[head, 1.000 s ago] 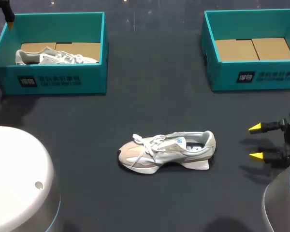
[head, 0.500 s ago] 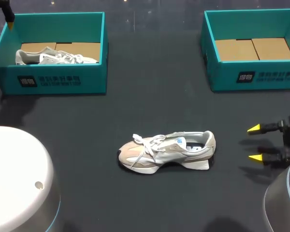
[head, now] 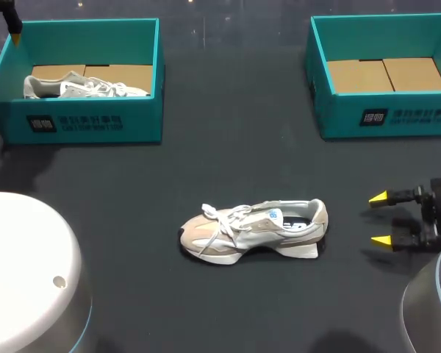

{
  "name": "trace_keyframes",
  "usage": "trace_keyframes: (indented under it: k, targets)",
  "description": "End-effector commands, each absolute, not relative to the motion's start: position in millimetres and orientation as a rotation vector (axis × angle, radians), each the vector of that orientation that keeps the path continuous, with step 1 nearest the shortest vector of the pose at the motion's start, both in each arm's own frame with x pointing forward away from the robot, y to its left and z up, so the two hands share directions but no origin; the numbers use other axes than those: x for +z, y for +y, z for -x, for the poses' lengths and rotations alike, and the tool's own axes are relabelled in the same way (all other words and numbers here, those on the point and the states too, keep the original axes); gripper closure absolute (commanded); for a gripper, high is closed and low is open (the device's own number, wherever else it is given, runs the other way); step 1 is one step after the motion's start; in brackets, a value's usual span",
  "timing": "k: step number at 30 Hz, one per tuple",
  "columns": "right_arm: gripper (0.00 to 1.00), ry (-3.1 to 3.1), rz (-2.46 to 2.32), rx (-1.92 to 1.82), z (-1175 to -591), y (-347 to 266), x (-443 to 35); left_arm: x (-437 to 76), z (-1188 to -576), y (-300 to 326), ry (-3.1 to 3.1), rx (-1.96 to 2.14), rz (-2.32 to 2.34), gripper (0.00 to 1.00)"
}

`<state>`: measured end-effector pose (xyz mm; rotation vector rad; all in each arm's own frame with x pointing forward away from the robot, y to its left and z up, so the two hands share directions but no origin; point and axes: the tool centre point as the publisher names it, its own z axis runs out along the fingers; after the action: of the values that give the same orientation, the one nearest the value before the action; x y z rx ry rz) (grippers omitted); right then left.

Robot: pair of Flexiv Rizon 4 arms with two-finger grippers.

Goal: Take the shoe out of the shoebox, open the shoe tongue, remove and reinsert the insole, then place the shoe into the shoebox

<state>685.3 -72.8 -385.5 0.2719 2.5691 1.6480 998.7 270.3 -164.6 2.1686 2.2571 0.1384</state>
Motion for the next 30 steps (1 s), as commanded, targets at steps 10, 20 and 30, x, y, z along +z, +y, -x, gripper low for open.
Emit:
trace_keyframes:
  k: [10, 20, 30]
  targets:
    - [0.0, 2.562, -0.219, 1.665, -684.3, -64.8, -388.0, -163.9, -998.6, 270.9, 2.256, 0.14, -2.171, 0.0]
    - [0.0, 2.562, -0.219, 1.665, -684.3, -64.8, -388.0, -163.9, -998.6, 270.9, 2.256, 0.14, -2.171, 0.0]
    - [0.0, 2.478, -0.254, 1.663, -683.6, -37.1, -390.4, -163.9, -998.6, 270.9, 2.256, 0.14, -2.171, 0.0]
